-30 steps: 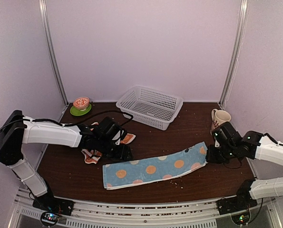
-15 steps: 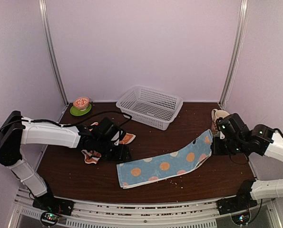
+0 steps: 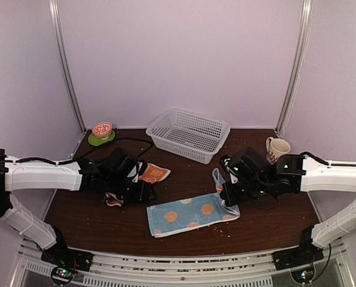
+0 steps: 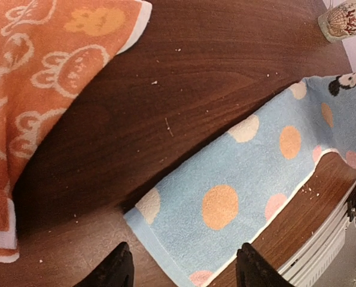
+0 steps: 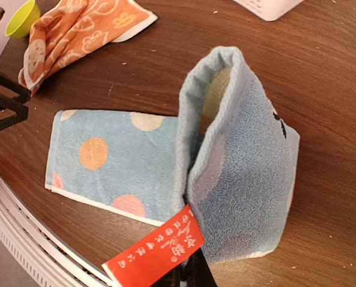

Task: Roll the towels
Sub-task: Fold the towel at the center of the board.

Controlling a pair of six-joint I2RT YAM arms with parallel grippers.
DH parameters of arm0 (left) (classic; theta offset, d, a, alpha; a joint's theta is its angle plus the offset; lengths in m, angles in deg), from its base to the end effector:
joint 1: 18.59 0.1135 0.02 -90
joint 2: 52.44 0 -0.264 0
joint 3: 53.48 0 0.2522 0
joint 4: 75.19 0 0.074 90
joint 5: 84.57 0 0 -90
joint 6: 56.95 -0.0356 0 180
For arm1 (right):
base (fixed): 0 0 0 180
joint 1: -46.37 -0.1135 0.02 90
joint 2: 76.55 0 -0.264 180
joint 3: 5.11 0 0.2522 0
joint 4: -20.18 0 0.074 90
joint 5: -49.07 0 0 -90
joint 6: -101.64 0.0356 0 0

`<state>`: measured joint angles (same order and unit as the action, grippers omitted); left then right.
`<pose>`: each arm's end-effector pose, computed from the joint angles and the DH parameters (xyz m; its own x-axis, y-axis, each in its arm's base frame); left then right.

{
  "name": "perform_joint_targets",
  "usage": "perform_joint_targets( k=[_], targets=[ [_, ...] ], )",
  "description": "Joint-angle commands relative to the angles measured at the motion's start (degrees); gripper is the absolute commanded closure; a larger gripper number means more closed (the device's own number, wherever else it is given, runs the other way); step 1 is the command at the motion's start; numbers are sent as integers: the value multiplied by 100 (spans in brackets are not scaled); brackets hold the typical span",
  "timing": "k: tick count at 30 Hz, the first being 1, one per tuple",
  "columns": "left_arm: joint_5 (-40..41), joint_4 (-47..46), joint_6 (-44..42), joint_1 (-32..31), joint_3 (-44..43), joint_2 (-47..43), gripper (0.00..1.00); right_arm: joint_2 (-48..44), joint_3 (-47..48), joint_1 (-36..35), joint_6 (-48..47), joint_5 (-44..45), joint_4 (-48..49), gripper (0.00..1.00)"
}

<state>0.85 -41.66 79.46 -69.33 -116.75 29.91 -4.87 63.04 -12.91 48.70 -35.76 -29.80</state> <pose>0.1811 -0.2261 0.2057 -0.9279 -0.0055 -0.3727 0.1891 0.8546 -0.4836 0.1324 0.2166 0.2606 -0.8272 -0.2172 -0.5182 -0.4139 0.8593 0.3006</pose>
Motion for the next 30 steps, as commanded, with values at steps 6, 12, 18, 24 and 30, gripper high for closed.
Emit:
perform_joint_targets(
  k=[6, 12, 18, 24, 30],
  targets=[
    [676, 226, 304, -32, 654, -1013, 40, 1458, 1159, -696, -458, -468, 536, 100],
    [843, 305, 436, -32, 966, -1481, 39, 2256, 1809, -890, -552, -639, 445, 100],
    [865, 291, 492, -33, 1118, -1579, 39, 2726, 2093, -999, -577, -683, 374, 100],
    [932, 338, 472, -32, 1120, -1566, 40, 3036, 2383, -1122, -584, -727, 337, 100],
    [941, 343, 511, -36, 1184, -1561, 39, 3349, 2687, -1231, -515, -729, 186, 100]
  ],
)
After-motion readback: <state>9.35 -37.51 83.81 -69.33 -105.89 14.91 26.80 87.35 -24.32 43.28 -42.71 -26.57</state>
